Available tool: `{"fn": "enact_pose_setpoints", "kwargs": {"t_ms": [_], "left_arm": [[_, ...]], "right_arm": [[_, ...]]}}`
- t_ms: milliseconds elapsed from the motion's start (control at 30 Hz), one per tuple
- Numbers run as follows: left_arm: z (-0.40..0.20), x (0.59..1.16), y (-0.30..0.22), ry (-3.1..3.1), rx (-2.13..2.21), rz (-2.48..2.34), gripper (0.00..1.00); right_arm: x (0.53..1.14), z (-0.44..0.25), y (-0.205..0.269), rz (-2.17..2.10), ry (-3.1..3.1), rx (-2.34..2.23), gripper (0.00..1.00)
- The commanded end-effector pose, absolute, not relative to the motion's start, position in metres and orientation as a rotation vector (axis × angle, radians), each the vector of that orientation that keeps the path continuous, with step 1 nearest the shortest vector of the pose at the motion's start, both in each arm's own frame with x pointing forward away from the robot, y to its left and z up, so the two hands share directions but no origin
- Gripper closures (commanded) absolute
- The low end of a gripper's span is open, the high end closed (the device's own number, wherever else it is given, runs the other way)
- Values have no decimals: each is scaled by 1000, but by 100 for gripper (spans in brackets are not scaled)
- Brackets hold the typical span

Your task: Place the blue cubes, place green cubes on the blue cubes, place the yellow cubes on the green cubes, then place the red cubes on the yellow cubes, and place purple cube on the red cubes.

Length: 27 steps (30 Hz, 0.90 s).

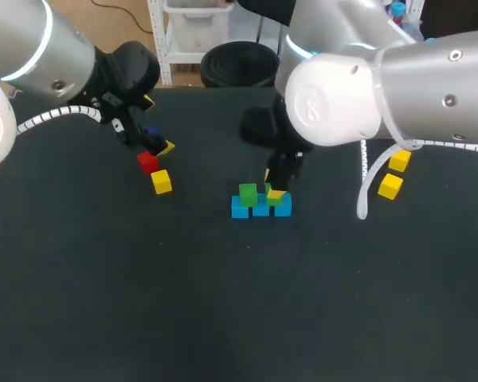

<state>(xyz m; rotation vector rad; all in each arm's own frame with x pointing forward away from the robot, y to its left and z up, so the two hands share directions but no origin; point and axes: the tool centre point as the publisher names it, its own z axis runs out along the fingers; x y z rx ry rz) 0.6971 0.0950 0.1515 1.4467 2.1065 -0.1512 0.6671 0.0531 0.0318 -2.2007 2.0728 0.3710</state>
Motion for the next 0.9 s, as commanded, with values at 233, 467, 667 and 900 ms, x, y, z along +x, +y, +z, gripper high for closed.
{"fn": "enact_pose_setpoints", "kwargs": {"t_ms": [233,467,667,900], "left_arm": [[151,699,96,2103,1451,-157,0],[151,699,96,2103,1451,-157,0],[151,699,96,2103,1451,-157,0],[151,699,96,2103,1451,-157,0]], "right_arm": [[666,32,55,368,2062,-2214,66],[667,31,55,362,2062,-2218,62],[667,30,54,366,2066,-2213,33],[668,30,52,360,2074,-2201,0]]}}
